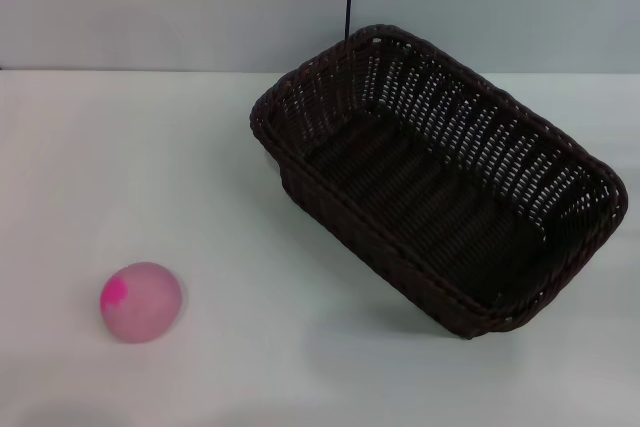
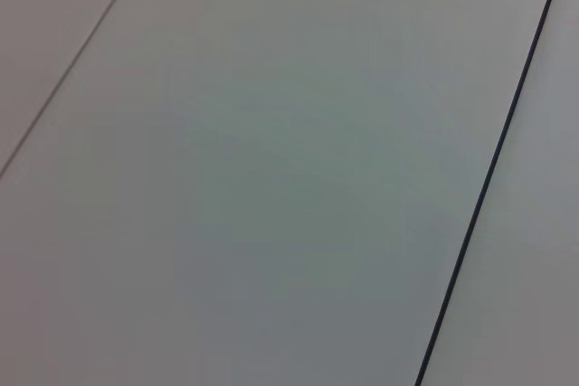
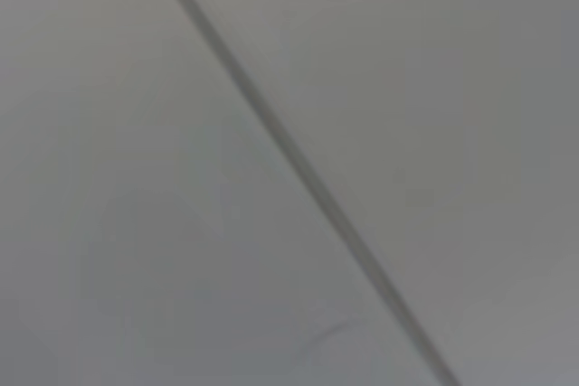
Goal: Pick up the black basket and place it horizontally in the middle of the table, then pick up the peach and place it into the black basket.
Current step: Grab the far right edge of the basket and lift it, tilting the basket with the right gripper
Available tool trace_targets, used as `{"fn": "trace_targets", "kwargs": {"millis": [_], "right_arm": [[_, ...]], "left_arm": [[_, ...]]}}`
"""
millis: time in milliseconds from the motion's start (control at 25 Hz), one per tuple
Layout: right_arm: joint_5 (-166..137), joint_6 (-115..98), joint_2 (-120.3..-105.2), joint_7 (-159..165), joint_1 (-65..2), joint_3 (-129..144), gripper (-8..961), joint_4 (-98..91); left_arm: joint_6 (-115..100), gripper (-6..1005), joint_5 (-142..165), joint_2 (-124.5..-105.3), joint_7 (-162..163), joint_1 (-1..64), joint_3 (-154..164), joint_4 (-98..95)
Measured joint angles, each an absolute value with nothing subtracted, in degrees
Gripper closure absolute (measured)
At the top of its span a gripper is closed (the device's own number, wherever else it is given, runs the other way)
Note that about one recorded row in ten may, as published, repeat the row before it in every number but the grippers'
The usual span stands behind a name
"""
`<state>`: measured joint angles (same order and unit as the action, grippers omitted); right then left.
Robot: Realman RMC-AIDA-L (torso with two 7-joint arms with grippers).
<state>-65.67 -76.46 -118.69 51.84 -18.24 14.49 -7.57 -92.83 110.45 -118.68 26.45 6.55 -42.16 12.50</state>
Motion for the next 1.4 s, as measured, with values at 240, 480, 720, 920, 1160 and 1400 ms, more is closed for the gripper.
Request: {"fn": "trace_targets", "kwargs": {"millis": [240,480,720,920,1160,1400], "right_arm": [[-73.20,-79.34,-117.91,74.86,-14.33,27.56,615,-27.66],[-88.90,-87.11,-115.97,96.35,-14.38,27.52,613,-49.73],[-107.73,-95.87,-112.41,114.12,-20.90,26.32,494,-65.31],[-122.64,-107.48,-108.06,121.11,-31.01,23.37,306,-67.09],[-137.00,-110.22,-106.25,124.85,-39.05,27.38,188,-66.60],[-142.94,-109.84,-106.15,127.13,-41.86,34.70,171,-65.05]], "left_arm": [[-92.56,170,110.55,-118.72,27.39,7.02,-42.18,12.57],[-92.18,170,110.54,-118.74,27.94,7.60,-42.19,12.57],[-92.09,170,110.72,-118.74,27.95,7.77,-42.13,12.56],[-91.28,170,110.89,-118.75,27.95,7.83,-41.81,12.57],[-90.65,170,110.94,-118.81,27.95,7.77,-39.84,12.57],[-90.32,171,110.90,-118.83,27.92,7.67,-39.11,12.57]]}}
